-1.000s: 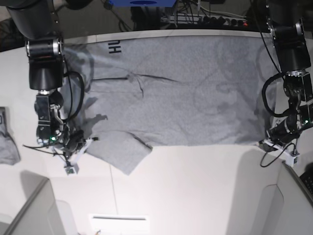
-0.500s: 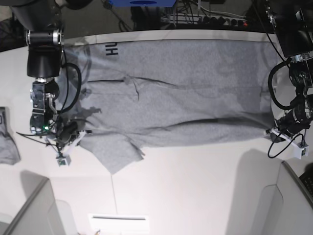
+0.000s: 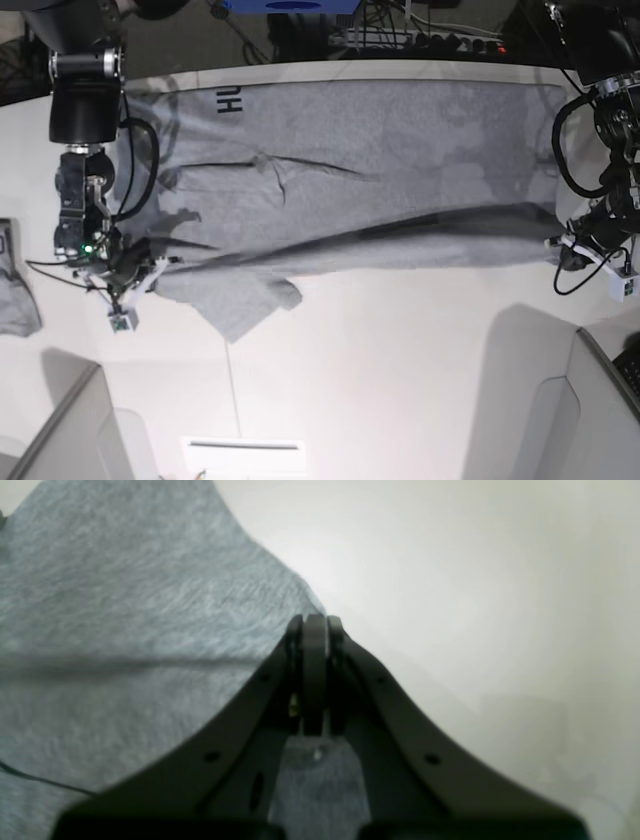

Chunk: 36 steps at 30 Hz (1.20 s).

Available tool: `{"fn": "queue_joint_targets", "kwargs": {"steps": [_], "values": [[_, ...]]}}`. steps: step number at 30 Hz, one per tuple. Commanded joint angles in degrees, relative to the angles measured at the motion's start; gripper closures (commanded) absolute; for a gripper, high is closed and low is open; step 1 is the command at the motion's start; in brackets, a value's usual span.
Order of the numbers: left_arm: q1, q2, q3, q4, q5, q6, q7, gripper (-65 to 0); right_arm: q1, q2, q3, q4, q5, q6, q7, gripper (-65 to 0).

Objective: Fold the T-shirt properly
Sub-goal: 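Lift the hem and fold it over toward the collar with both grippers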

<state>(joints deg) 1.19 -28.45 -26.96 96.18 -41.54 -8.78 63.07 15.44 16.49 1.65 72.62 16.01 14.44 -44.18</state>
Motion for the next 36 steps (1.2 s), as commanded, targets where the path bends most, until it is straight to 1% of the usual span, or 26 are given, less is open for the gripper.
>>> {"fn": "queue_joint_targets", "kwargs": {"steps": [1, 4, 6, 9, 12, 15, 20, 23, 27, 31, 36], "values": [[0.9, -1.3, -1.7, 2.1, -0.1, 0.1, -0.8, 0.0, 0.4, 0.7, 0.4, 1.9, 0.3, 0.1, 0.9, 0.0], [1.9, -0.3, -3.8, 3.9, -0.1, 0.1, -0.3, 0.0, -1.4, 0.8, 0.7, 5.3, 0.3, 0.1, 0.9, 0.0], [1.9, -0.2, -3.9, 5.2, -0.1, 0.1, 1.8, 0.0, -2.7, 0.8, 2.8, 7.3, 0.3, 0.1, 0.5, 0.0], [2.4, -0.1, -3.9, 7.1, -0.1, 0.2, 3.4, 0.0, -3.2, 0.7, 4.8, 9.6, 0.3, 0.2, -2.6, 0.0], [3.8, 0.0, -3.9, 8.9, -0.1, 0.2, 3.5, 0.0, -4.5, 0.7, 5.1, 12.5, 0.3, 0.2, -4.5, 0.0], [4.3, 0.1, -3.9, 10.6, -0.1, 0.2, 3.5, 0.0, -5.1, 0.7, 5.1, 14.9, 0.3, 0.2, -4.9, 0.0], [6.3, 1.0, -4.5, 12.4, 0.0, 0.2, 3.5, 0.0, -6.8, 0.8, 5.2, 17.3, 0.4, 0.2, -8.1, 0.0], [8.1, 1.9, -7.0, 13.8, 0.0, 0.2, 3.5, 0.0, -9.1, 0.8, 5.3, 19.5, 0.4, 0.2, -8.3, 0.0], [9.0, 2.2, -9.7, 14.5, -0.1, 0.2, 3.5, 0.0, -10.1, 0.3, 8.1, 20.2, 0.5, 0.2, -8.4, 0.0], [11.1, 2.4, -9.9, 15.0, -0.1, 0.2, 3.6, 0.0, -11.0, 0.3, 8.9, 21.6, 0.5, 0.2, -9.6, 0.0], [12.1, 2.4, -10.0, 15.8, -0.1, 0.2, 3.5, 0.0, -12.8, 0.3, 8.9, 25.1, 0.6, 0.2, -9.6, 0.0]]}}
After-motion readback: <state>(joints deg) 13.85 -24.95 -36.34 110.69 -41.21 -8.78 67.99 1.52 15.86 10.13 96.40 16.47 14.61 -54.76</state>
